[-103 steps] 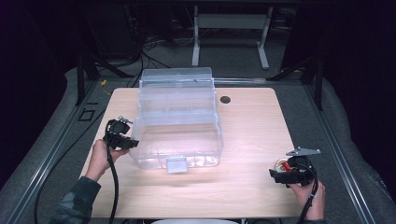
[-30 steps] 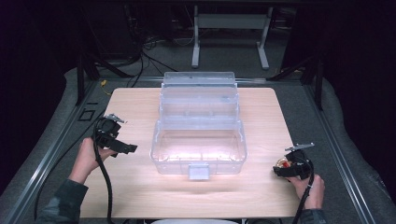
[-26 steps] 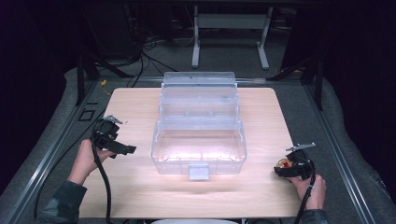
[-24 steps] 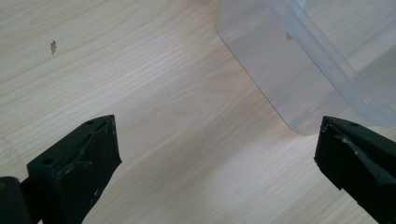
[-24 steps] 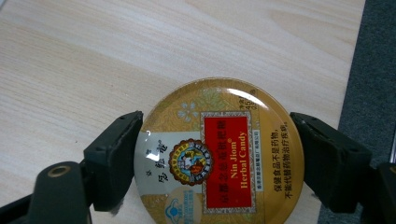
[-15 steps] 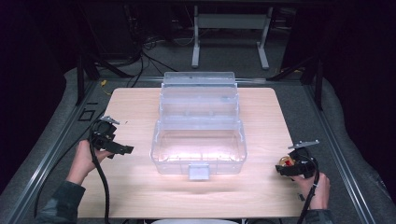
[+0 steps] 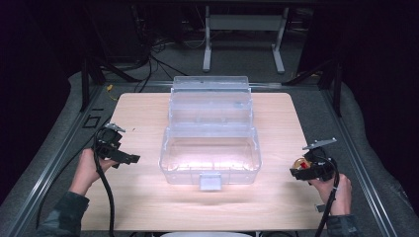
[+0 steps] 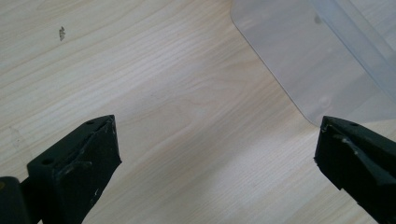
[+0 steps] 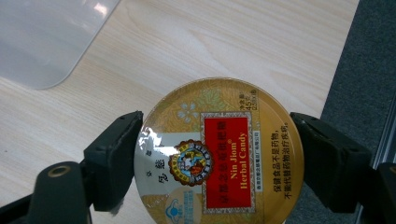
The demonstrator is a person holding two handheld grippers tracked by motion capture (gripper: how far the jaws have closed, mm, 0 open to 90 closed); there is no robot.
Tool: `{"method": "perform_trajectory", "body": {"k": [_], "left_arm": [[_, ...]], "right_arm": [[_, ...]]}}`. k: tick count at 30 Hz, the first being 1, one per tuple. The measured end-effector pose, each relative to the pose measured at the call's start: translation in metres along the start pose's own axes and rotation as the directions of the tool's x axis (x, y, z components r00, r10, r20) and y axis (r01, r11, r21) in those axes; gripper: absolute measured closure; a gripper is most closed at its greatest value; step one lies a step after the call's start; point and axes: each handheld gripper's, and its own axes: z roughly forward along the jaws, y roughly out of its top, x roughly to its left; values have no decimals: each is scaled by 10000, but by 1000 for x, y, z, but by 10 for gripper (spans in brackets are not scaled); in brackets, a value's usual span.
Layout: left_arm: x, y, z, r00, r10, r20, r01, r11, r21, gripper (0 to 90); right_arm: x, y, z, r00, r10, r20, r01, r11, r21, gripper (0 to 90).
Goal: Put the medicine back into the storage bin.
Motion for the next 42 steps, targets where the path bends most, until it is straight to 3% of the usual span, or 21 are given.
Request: {"method": "perform_trajectory", "body": {"k": [21,32,42], "left_arm": [[-3,4,1,9991,312,-296,-310,9995,67,2],[-5,6,1,9981,449,-418,-448,9990,39,2],[-5,8,1,9979,465,-442,-464,9989,29,2]], "right_arm": [[20,48,-36,9913,-1240,450,1261,9909,-480,202],[37,79,-39,9825,-1857,151,1863,9800,-694,202],[63,102,-32,9679,-2502,-218,2478,9655,-803,202]]}}
